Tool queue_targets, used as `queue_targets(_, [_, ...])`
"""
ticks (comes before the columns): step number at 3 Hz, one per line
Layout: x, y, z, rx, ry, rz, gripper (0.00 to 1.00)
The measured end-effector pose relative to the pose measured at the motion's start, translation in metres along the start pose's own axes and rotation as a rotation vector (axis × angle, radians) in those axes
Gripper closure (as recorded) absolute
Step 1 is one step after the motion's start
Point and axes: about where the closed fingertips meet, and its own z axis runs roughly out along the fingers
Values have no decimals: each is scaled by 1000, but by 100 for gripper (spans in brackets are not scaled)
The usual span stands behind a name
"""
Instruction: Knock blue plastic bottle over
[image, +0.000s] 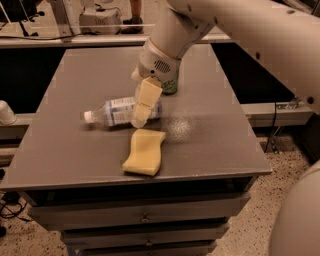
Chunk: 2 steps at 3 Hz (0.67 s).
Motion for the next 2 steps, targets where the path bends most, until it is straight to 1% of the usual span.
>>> queue_targets(1, [23, 1, -37, 71, -181, 81, 0])
queue_targets(2, [61, 4, -82, 142, -346, 153, 0])
